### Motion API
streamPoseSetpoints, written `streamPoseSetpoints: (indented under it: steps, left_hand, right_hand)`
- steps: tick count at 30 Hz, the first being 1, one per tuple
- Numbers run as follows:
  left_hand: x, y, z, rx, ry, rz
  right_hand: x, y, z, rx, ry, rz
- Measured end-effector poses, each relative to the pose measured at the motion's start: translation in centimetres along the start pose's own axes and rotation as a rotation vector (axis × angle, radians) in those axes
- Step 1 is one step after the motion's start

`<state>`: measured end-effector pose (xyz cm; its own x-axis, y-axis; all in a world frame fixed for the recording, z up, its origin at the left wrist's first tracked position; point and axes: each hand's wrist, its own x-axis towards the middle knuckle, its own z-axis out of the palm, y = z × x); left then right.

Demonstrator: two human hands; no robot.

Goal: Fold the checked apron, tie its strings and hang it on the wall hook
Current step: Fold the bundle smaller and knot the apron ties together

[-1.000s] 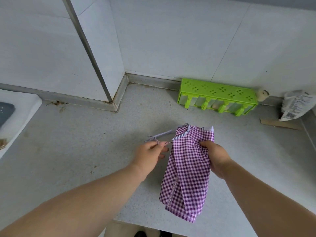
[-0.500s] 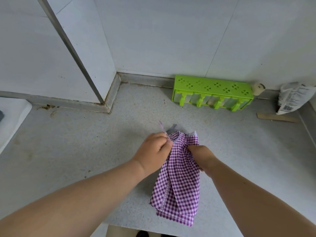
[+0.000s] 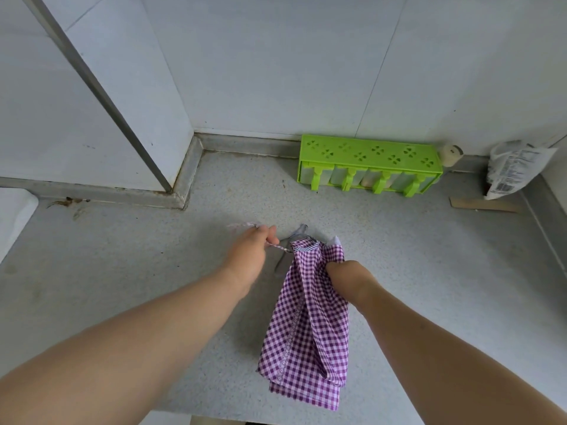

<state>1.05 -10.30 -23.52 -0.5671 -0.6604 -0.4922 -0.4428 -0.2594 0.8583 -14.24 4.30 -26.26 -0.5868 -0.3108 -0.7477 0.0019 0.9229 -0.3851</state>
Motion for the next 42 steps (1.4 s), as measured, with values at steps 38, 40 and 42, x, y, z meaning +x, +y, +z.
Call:
streamPoseSetpoints:
  steps: [38,40,42]
  left_hand:
    - [-1.6,1.3,10.2,1.793,-0.364,0.109]
    - [-1.7,1.2,10.6,1.896,-0.351,0.169]
    - [-1.7,0.7,10.8,1.987,-0.322,0.323]
  right_hand:
    - [-1.5,3.1,-4.4,-0.468,-0.231,-0.346]
    - [-1.3,3.3,-3.9,-0.53,-0.188,-0.405]
    - [-0.4,3.5,-3.2,-0.578,-0.118,-0.437]
